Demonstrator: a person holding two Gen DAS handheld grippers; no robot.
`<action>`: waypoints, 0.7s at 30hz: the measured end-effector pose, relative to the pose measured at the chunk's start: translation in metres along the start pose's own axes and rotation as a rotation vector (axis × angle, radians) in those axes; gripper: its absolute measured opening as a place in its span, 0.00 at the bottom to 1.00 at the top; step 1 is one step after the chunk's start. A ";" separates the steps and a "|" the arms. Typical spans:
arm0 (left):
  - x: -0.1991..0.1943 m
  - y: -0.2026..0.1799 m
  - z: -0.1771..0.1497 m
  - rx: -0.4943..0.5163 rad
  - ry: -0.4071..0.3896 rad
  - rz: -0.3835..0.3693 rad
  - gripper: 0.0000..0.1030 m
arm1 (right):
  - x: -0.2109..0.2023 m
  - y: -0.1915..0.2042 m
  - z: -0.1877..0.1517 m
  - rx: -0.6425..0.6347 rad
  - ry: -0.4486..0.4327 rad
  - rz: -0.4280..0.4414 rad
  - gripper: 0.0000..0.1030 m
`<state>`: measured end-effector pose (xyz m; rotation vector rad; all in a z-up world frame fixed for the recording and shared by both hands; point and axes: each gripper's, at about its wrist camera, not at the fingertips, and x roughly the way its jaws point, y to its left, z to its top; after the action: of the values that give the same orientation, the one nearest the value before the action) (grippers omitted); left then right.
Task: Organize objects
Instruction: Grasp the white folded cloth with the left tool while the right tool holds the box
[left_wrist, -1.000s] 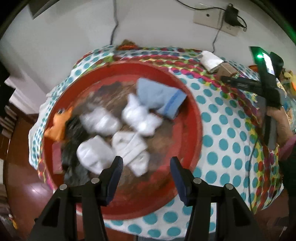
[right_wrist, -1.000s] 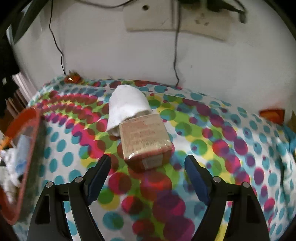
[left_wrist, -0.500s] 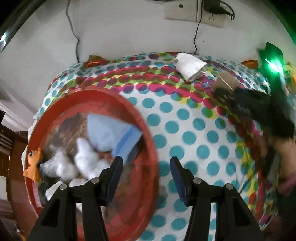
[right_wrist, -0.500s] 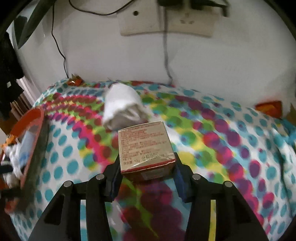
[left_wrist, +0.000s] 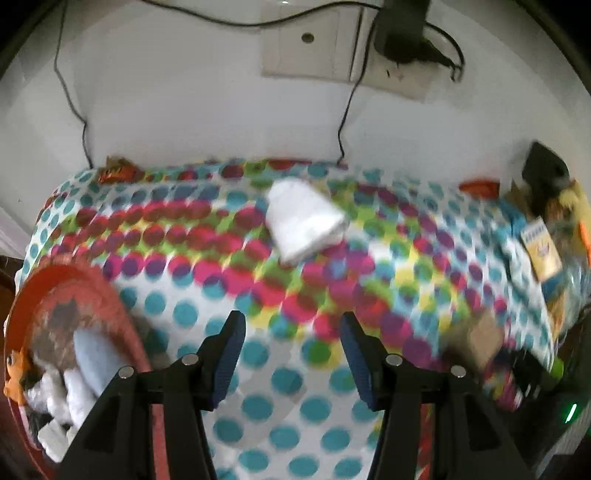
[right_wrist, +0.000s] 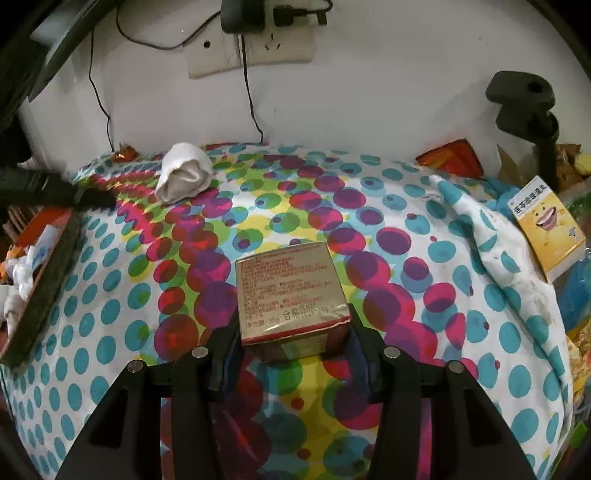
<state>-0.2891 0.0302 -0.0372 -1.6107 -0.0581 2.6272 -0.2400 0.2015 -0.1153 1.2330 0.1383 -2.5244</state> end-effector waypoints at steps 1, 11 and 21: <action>0.003 -0.002 0.007 -0.005 -0.002 0.001 0.53 | 0.001 0.002 0.001 -0.006 -0.001 -0.006 0.46; 0.048 0.001 0.066 -0.144 0.014 0.000 0.53 | 0.000 0.004 -0.001 -0.019 0.004 -0.011 0.49; 0.089 0.004 0.071 -0.195 0.039 -0.036 0.53 | 0.002 0.006 -0.002 -0.025 0.008 0.001 0.54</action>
<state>-0.3928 0.0325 -0.0841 -1.6981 -0.3486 2.6332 -0.2380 0.1954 -0.1178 1.2331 0.1709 -2.5090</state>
